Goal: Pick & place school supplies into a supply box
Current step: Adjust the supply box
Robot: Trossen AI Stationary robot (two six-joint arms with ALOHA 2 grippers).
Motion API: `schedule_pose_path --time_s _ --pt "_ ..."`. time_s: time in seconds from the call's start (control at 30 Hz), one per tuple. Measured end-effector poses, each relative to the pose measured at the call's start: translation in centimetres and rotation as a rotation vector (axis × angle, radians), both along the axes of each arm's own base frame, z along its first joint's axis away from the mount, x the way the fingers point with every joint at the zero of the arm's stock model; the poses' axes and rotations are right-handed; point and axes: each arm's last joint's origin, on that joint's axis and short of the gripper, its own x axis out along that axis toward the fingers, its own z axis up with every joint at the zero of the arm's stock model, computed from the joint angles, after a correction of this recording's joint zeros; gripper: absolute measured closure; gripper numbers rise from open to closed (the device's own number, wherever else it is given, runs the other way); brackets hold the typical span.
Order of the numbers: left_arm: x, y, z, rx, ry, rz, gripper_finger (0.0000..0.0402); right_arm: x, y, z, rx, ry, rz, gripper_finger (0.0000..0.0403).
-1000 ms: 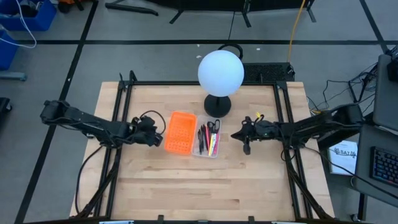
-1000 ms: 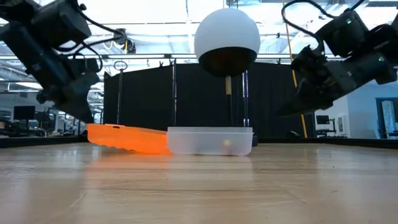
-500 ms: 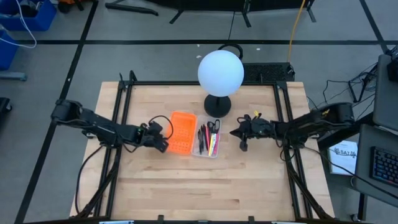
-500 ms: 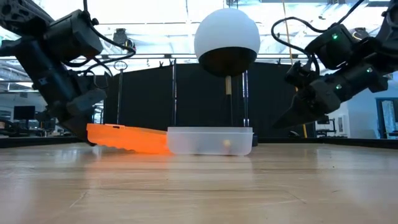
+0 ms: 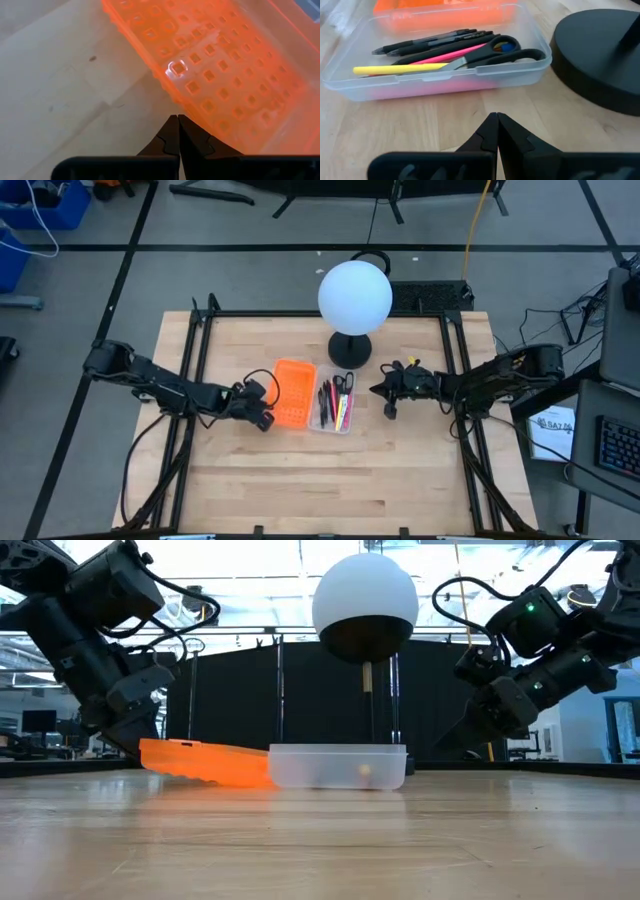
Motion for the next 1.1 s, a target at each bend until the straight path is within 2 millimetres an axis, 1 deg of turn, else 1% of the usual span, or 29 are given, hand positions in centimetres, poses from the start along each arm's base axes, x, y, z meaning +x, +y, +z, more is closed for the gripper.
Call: schedule_pose_path --time_s 0.23,0.6,0.73,0.87,1.1 --pt "0.0 -0.6 0.0 -0.018 -0.012 -0.021 0.0397 0.0 0.0 0.0 0.002 -0.006 0.005 0.0403" --pt "0.4 -1.9 0.4 -0.050 -0.080 -0.080 0.0398 0.0 0.0 0.0 0.001 -0.005 0.004 0.0403" --pt "0.5 -2.3 0.0 -0.070 -0.075 -0.106 0.0399 0.0 0.0 0.0 0.001 -0.005 0.004 0.0403" --pt "0.6 -2.4 -0.9 -0.068 -0.030 -0.112 0.0398 0.0 0.0 0.1 0.000 -0.010 0.003 0.0403" --pt "0.9 -2.3 -1.1 -0.046 -0.033 -0.126 0.0398 0.1 0.0 0.1 0.000 -0.013 0.003 0.0403"
